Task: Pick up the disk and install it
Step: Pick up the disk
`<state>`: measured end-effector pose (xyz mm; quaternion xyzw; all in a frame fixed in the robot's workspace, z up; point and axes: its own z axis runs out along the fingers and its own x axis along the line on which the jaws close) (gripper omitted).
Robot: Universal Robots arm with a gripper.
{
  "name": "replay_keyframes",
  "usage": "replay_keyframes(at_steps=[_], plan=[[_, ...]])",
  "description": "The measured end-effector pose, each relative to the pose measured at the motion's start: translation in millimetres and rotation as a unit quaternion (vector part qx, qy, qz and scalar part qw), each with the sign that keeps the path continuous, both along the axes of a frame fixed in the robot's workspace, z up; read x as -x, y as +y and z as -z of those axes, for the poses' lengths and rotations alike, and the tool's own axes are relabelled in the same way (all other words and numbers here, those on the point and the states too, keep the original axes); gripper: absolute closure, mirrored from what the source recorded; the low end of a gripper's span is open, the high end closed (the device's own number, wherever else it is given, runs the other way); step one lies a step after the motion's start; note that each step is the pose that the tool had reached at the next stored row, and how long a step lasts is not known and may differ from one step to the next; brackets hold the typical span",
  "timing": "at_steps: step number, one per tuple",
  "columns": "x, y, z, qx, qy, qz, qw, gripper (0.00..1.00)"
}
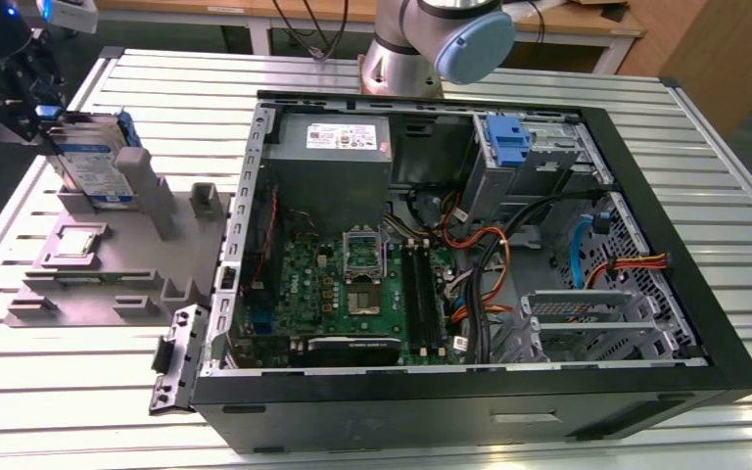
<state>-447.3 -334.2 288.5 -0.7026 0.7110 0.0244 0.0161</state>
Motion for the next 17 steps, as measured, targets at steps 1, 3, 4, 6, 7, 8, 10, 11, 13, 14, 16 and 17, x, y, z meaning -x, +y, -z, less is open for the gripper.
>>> replay_keyframes(at_steps=[1, 3, 4, 6, 7, 8, 10, 11, 13, 14, 16, 17], plan=[[-0.1, 0.1, 0.2, 0.0000, 0.0005, 0.000, 1.0000, 0.47], [-0.1, 0.3, 0.6, 0.0000, 0.0012, 0.001, 1.0000, 0.47], [-0.1, 0.5, 0.8, 0.0000, 0.0013, 0.001, 1.0000, 0.47], [0.0, 1.2, 1.3, 0.0000, 0.0012, 0.002, 1.0000, 0.47], [0.0, 2.0, 1.2, 0.0000, 0.0014, 0.002, 1.0000, 0.47], [-0.1, 3.0, 1.4, 0.0000, 0.0014, 0.002, 1.0000, 0.47], [0.0, 4.6, 1.6, 0.0000, 0.0013, 0.002, 1.0000, 0.47], [0.0, 4.6, 1.6, 0.0000, 0.0013, 0.003, 1.0000, 0.47], [0.1, 4.6, 1.5, 0.0000, 0.0014, 0.003, 1.0000, 0.47], [0.3, 4.6, 1.5, 0.0000, 0.0014, 0.003, 1.0000, 0.47], [0.8, 4.6, 1.6, 0.0000, 0.0014, 0.003, 1.0000, 0.47], [0.9, 4.6, 1.6, 0.0000, 0.0014, 0.003, 1.0000, 0.47]])
